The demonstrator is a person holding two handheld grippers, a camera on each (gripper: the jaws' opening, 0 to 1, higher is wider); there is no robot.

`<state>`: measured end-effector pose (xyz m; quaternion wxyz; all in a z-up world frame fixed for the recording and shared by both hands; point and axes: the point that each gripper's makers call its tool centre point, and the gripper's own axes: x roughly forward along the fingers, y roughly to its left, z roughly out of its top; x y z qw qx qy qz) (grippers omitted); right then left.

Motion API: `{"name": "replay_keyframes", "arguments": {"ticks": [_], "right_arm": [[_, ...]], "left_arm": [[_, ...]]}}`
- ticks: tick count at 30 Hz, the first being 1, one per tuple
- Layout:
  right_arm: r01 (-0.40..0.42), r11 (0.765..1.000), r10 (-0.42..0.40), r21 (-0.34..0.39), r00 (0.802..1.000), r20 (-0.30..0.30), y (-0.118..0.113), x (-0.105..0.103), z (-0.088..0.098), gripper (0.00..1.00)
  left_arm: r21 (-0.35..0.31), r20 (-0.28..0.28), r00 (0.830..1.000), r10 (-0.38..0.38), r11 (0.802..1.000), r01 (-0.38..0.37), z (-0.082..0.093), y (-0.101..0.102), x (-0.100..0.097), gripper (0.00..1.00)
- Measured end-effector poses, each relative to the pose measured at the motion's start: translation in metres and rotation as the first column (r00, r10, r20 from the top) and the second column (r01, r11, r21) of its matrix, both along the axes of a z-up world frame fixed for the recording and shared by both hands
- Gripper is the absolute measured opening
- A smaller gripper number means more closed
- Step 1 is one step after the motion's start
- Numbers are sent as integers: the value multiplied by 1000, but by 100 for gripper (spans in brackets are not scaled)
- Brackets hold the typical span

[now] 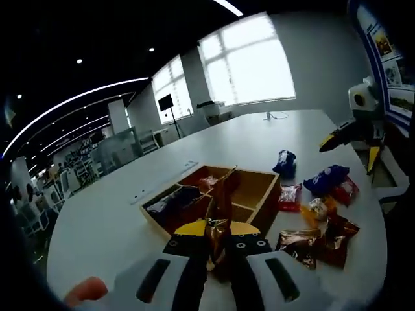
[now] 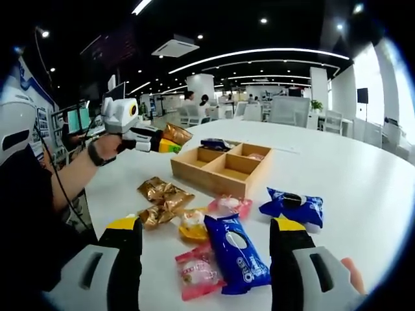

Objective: Pick up the scattered marshmallows, QQ candies, Oreo cookies, and mixed nuts on the table and sort them into separate containers

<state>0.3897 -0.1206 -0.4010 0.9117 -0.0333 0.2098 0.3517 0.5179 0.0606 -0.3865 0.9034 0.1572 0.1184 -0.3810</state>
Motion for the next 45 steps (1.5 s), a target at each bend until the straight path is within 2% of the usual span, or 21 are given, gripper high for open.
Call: {"name": "replay_keyframes", "arguments": {"ticks": [2, 3, 9, 18, 25, 28, 34, 45], "right_arm": [[3, 1000, -3, 2, 1000, -2, -1, 0, 0, 76], [3, 1000, -3, 2, 1000, -3, -1, 0, -1, 76], [10, 1000, -10, 2, 1000, -3, -4, -1, -2, 76], [19, 1000, -19, 9, 1000, -1, -6, -2, -2, 76], [20, 1000, -20, 18, 1000, 6, -6, -2, 0, 75], [20, 1000, -20, 17, 1000, 7, -7, -3, 0, 75], [20, 1000, -20, 18, 1000, 7, -7, -4, 0, 75], [25, 1000, -25, 14, 1000, 12, -9, -5, 1, 75]], "left_arm": [[-49, -44, 999, -17, 999, 15, -3, -6, -1, 14], [-58, -48, 999, -16, 998, 14, -4, -6, 1, 14], [-52, -50, 999, -6, 999, 3, -10, -9, 9, 14], [13, -19, 1000, 11, 1000, -10, -22, -6, 16, 14], [84, 45, 999, -3, 996, -1, -27, -8, 19, 14], [95, 67, 998, -7, 995, 0, -25, -8, 20, 14], [144, 111, 994, 10, 989, -26, -24, -7, 29, 15], [116, 112, 994, 2, 993, -15, -22, -14, 32, 17]]}}
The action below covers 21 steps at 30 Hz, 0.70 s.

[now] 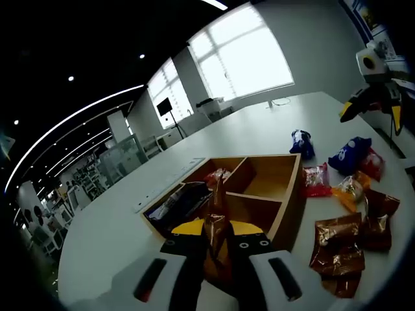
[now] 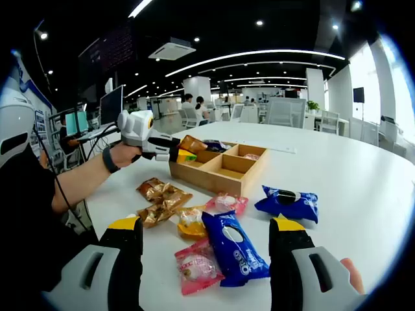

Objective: Pick up the scattered marshmallows, QQ candies, Oreo cookies, and mixed nuts on the table and sort them into separate containers

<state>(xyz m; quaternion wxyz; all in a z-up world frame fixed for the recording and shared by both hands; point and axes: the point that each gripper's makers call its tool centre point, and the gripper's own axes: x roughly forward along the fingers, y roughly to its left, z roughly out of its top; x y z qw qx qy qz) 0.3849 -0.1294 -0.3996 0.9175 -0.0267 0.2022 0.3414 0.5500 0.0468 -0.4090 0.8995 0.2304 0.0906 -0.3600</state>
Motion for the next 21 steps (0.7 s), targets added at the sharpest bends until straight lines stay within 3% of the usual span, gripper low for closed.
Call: {"name": "replay_keyframes", "arguments": {"ticks": [21], "right_arm": [[-2, 1000, 2, -8, 1000, -4, -1, 0, -1, 75]], "left_arm": [[-26, 4, 1000, -2, 1000, 2, 2, -1, 2, 22]]}}
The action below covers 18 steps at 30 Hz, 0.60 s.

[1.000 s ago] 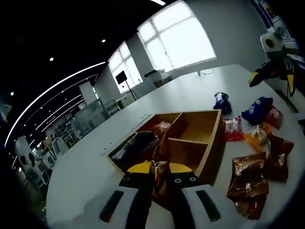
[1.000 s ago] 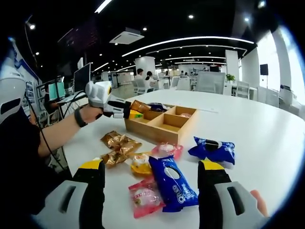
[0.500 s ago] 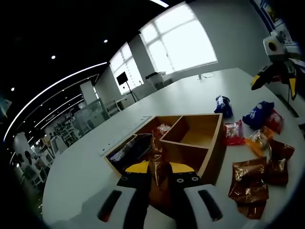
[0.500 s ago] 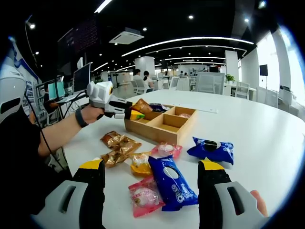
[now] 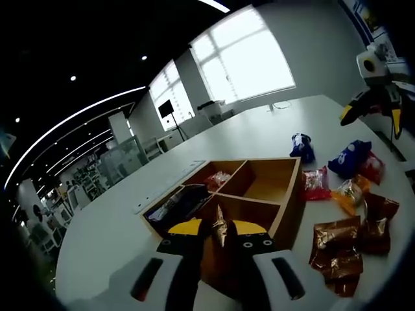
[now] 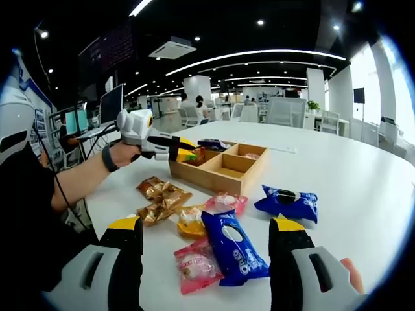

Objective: Pick up the scattered marshmallows, QQ candies, Oreo cookies, and mixed nuts on the table and sort them into separate containers

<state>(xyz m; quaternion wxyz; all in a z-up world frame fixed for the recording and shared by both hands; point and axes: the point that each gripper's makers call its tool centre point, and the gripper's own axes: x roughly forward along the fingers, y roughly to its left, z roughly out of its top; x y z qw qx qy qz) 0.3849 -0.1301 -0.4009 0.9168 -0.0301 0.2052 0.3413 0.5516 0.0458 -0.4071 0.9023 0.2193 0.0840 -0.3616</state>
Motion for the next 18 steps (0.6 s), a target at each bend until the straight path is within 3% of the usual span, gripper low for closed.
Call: {"name": "replay_keyframes", "arguments": {"ticks": [6, 11, 18], "right_arm": [[-4, 1000, 4, -6, 1000, -5, 0, -1, -2, 75], [-3, 1000, 3, 5, 1000, -2, 0, -1, 0, 75], [-1, 1000, 1, -2, 1000, -3, 0, -2, -2, 75]], "left_arm": [[-15, -2, 1000, 18, 1000, -18, 2, -1, -1, 27], [-56, 3, 998, 58, 997, -57, 6, 2, 2, 44], [-103, -18, 996, 85, 991, -87, 6, 8, 4, 52]]}}
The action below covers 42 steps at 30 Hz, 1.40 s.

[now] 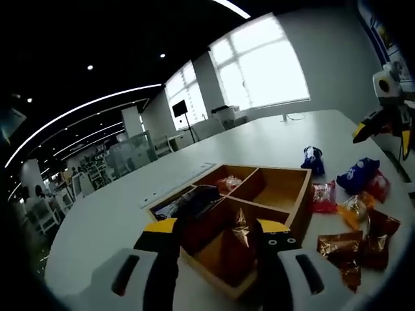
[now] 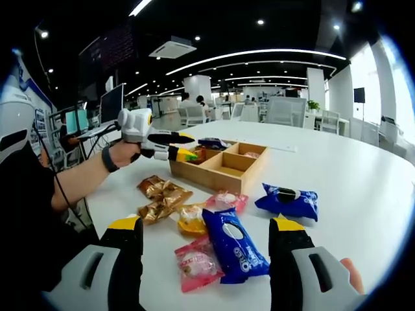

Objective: Pick up the scattered marshmallows, QQ candies, Oreo cookies, and mixed nuts on the table and sort them into separate containers

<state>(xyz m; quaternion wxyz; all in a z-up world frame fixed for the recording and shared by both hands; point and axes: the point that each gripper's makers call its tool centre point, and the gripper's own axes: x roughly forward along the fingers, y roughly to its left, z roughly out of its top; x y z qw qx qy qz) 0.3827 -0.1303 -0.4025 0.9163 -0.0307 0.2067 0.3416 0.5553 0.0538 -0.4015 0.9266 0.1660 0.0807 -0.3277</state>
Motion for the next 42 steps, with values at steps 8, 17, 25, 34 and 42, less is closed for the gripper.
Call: {"name": "replay_keyframes", "arguments": {"ticks": [8, 17, 25, 34, 42], "right_arm": [[1, 1000, -1, -1, 1000, 2, -1, -1, 0, 75], [-1, 1000, 1, -3, 1000, 4, -1, -2, 0, 75], [-6, 1000, 6, -10, 1000, 3, 1, -1, -1, 74], [2, 1000, -2, -12, 1000, 6, -1, 0, 0, 74], [6, 1000, -6, -15, 1000, 5, -3, 2, 0, 74]], "left_arm": [[-33, 7, 1000, 12, 999, -12, 7, 4, -3, 58], [25, 42, 999, 18, 1000, -19, 10, 14, -8, 58], [56, 49, 998, 40, 998, -42, 6, 23, 1, 58], [91, 58, 998, 37, 995, -42, 5, 16, 8, 58], [71, 53, 998, 29, 997, -33, 7, 13, 2, 58]]}}
